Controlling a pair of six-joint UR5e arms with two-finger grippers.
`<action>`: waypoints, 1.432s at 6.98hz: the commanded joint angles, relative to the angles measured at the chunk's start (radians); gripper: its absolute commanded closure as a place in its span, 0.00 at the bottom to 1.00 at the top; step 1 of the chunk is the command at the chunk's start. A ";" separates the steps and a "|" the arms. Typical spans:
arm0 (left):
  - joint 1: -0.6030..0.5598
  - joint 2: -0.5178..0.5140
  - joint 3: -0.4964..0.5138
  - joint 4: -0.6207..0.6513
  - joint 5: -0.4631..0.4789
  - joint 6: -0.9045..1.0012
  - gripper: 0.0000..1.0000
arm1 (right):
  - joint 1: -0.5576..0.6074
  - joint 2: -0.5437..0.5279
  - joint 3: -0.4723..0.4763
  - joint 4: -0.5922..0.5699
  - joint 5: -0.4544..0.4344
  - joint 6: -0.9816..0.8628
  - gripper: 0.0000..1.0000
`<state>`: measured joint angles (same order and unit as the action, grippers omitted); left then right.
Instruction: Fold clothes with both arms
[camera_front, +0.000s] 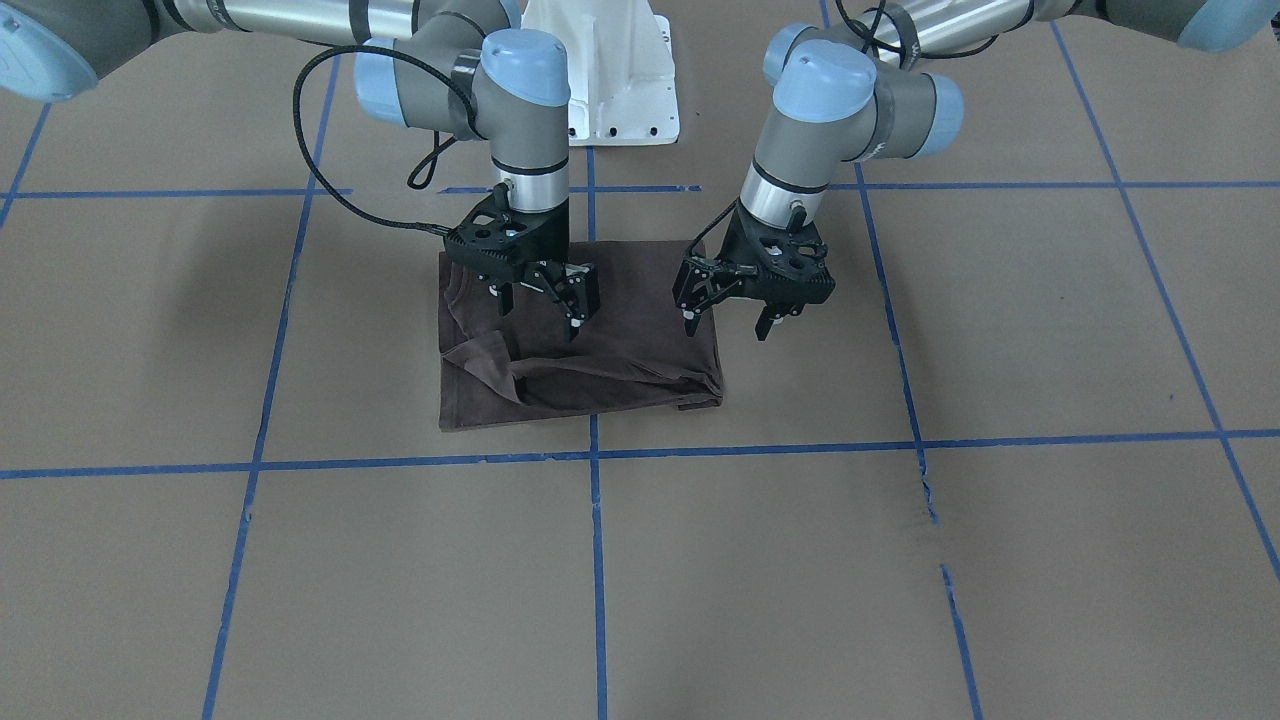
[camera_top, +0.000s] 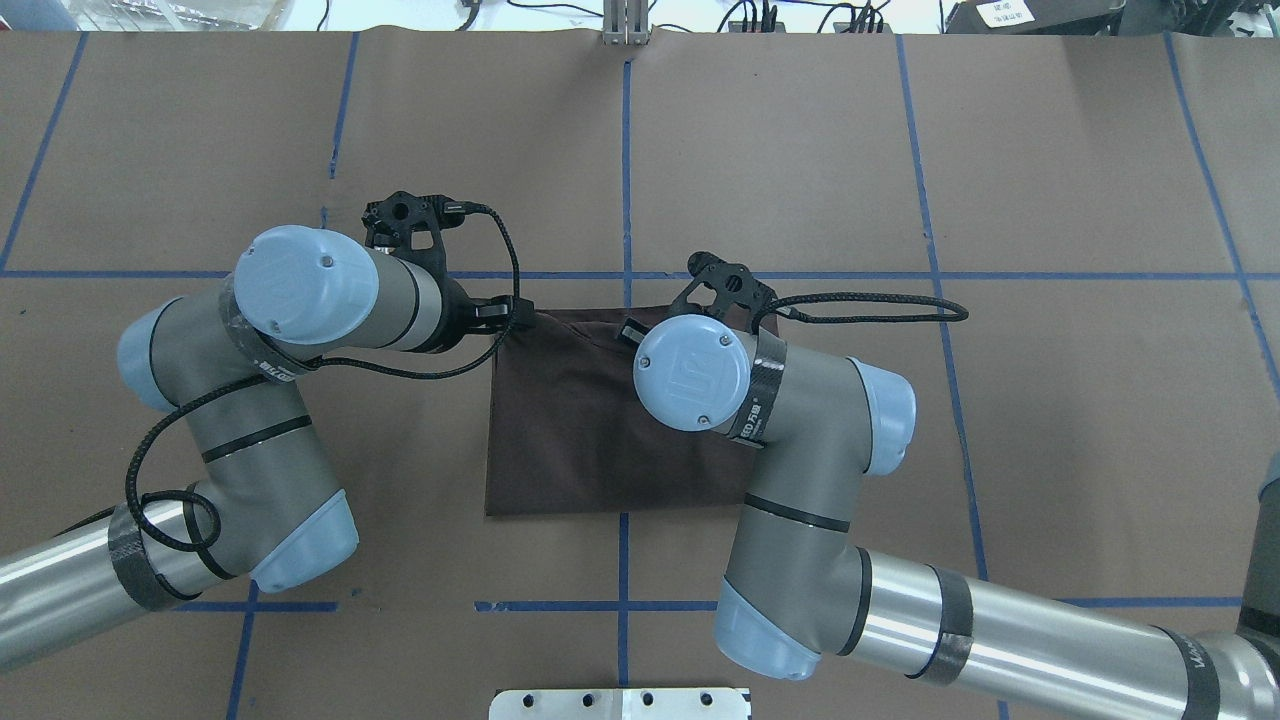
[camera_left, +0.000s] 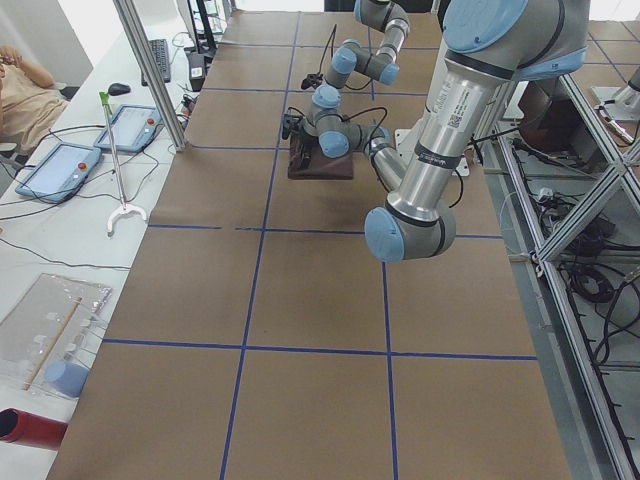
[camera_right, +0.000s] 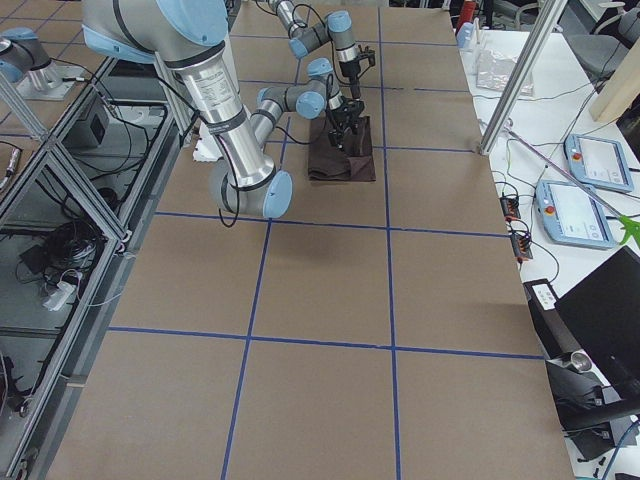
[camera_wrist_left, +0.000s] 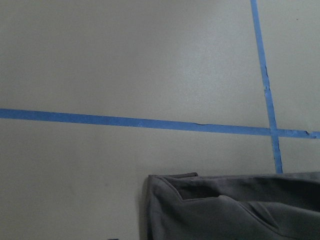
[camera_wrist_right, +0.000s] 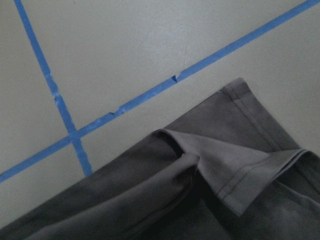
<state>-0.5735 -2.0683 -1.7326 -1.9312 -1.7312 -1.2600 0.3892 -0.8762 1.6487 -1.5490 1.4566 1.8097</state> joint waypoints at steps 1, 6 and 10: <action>-0.003 0.002 -0.001 0.000 -0.007 0.005 0.00 | -0.032 0.006 -0.039 0.000 -0.005 -0.111 0.00; -0.002 0.002 -0.001 -0.003 -0.007 0.001 0.00 | 0.165 0.000 -0.222 0.003 0.007 -0.529 0.00; 0.007 -0.006 -0.001 0.000 -0.005 -0.004 0.00 | 0.352 -0.064 -0.276 0.380 0.342 -0.558 0.00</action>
<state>-0.5717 -2.0681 -1.7365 -1.9336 -1.7370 -1.2637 0.6991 -0.9180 1.3743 -1.2818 1.6992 1.2489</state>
